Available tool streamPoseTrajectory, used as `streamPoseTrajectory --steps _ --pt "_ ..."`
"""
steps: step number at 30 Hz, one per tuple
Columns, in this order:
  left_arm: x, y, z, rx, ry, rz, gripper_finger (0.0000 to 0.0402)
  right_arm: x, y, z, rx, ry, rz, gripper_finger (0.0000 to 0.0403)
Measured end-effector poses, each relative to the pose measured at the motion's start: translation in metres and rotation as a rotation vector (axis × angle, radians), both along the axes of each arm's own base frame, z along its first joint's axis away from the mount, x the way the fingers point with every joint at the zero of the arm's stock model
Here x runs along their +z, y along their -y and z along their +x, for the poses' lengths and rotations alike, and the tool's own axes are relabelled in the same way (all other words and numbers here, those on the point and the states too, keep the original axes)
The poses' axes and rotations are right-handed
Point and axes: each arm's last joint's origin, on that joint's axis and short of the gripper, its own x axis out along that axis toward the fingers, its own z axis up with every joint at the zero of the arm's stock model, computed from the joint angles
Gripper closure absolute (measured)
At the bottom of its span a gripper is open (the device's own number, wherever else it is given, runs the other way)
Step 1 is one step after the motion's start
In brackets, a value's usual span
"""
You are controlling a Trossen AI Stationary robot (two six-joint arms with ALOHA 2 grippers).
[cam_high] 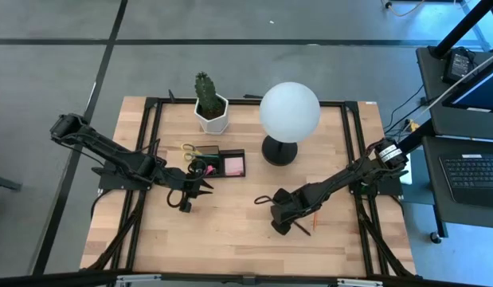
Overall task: Pick and place office supplies into organizer
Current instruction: Put the black pen into the black desk organizer
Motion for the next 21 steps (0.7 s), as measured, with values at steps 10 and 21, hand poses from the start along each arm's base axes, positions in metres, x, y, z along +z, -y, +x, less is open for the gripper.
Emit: streamPoseTrajectory --steps 10,21 --pt "0.0 0.0 0.0 0.0 0.0 0.0 0.0341 -0.0066 -0.0001 0.001 -0.001 -0.017 -0.021 0.0334" --pt "0.0002 -0.0009 0.0002 0.027 0.007 0.015 0.0341 -0.007 0.0011 -0.0011 0.002 -0.038 -0.04 0.0324"
